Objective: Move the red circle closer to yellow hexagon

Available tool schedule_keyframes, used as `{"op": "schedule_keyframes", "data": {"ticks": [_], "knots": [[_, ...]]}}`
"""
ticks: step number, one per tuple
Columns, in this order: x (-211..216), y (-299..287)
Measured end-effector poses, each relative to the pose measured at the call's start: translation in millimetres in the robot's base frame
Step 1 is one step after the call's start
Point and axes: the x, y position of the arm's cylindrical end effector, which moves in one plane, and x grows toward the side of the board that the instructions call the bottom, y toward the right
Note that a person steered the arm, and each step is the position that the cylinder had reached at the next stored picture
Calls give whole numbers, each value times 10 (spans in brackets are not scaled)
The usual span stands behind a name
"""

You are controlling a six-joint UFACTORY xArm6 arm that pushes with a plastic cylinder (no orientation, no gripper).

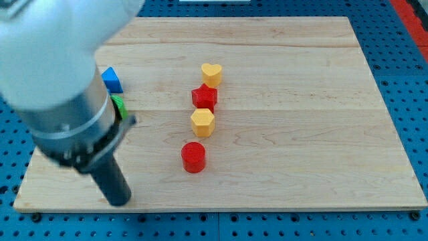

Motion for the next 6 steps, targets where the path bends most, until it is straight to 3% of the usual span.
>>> {"op": "schedule_keyframes", "data": {"ticks": [2,5,6], "knots": [[-213,934],[-1096,946],[-676,1017]]}}
